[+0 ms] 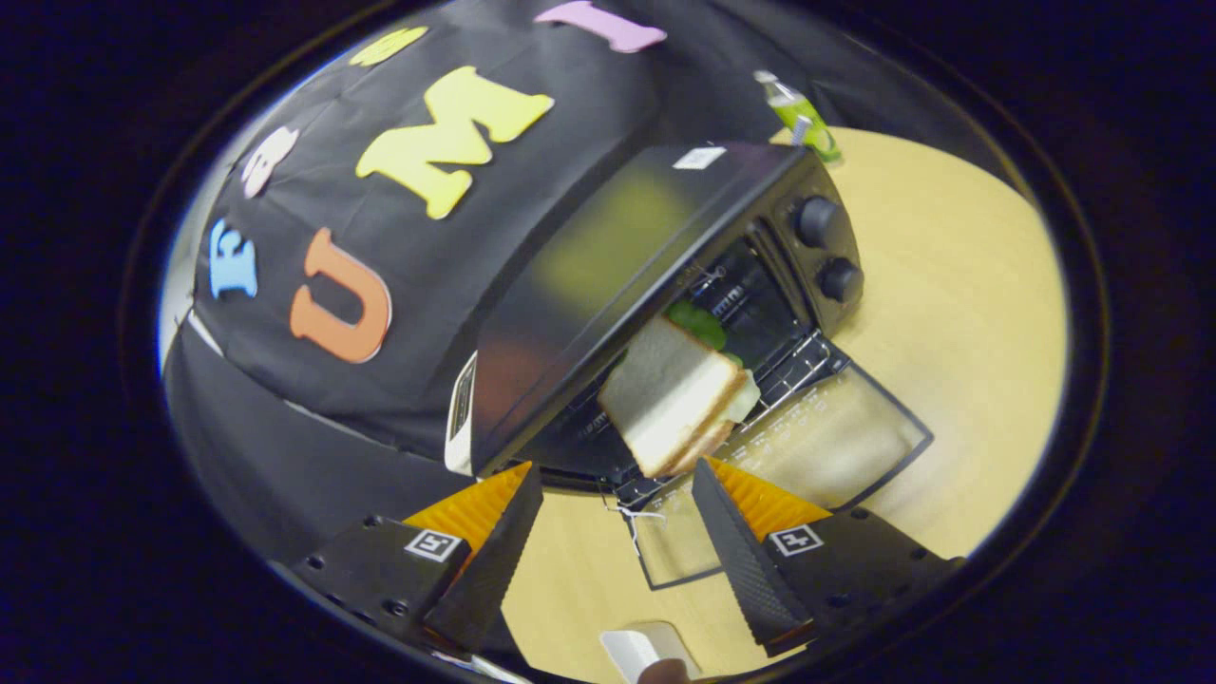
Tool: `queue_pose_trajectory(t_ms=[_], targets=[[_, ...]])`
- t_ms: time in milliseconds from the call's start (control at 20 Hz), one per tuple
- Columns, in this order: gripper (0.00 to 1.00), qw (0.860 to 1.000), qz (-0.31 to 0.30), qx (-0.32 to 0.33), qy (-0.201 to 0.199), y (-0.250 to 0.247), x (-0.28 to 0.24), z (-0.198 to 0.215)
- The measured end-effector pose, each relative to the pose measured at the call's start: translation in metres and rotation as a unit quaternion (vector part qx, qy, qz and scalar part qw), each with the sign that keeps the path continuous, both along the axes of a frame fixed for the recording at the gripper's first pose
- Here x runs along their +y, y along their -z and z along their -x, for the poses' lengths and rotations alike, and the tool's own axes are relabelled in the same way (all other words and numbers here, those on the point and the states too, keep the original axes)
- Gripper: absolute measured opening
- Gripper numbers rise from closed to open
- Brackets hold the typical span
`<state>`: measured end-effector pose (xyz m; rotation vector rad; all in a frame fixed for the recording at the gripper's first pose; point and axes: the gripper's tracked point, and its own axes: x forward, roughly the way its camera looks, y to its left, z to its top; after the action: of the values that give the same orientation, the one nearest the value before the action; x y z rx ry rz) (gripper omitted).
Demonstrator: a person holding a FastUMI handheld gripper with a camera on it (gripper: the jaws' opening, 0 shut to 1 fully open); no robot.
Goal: Open the toaster oven, put the food inside, and close the toaster oven door.
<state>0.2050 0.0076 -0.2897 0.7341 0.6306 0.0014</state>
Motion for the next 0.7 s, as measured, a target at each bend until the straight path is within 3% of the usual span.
queue_pose_trajectory(t_ms=[150,350,700], targets=[[1.00,0.995,0.089,-0.027,-0.038,-0.030,0.003,0.028],[1.00,0.982,0.175,-0.051,-0.056,-0.055,-0.004,0.066],[1.00,0.952,0.289,-0.049,-0.094,-0.029,-0.017,0.126]])
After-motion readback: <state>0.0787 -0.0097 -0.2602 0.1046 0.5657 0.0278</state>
